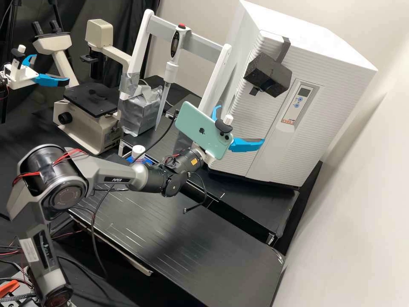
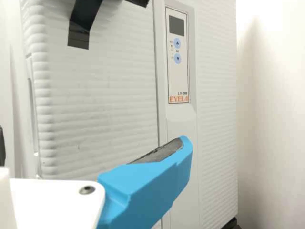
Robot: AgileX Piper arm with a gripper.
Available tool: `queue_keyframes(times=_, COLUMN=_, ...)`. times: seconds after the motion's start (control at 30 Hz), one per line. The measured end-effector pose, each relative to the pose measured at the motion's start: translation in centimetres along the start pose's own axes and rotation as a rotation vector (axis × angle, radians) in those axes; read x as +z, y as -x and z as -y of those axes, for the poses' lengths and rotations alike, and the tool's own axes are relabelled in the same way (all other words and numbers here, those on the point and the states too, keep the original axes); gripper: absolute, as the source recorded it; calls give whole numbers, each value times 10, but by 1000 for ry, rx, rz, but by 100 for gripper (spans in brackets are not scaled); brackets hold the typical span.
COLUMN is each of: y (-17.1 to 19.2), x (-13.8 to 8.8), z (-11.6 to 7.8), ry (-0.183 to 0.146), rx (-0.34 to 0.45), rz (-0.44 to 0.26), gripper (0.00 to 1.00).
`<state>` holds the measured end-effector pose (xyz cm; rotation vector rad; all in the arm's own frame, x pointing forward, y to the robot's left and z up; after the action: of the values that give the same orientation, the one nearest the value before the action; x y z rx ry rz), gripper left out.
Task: Open the door
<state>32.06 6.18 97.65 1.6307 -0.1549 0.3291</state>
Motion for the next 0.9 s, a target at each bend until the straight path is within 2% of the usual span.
queue_keyframes(times=0.43, y=-8, x=-7, z=-8, ry=7, rx=13, rz=-9, gripper=0)
queue_keyframes(times=0.87, y=-18, x=-12, z=-7, ry=-1, rx=4, rz=5, gripper=0)
queue_keyframes(times=0.9, y=-18, x=-12, z=-7, ry=1, rx=4, rz=6, gripper=100)
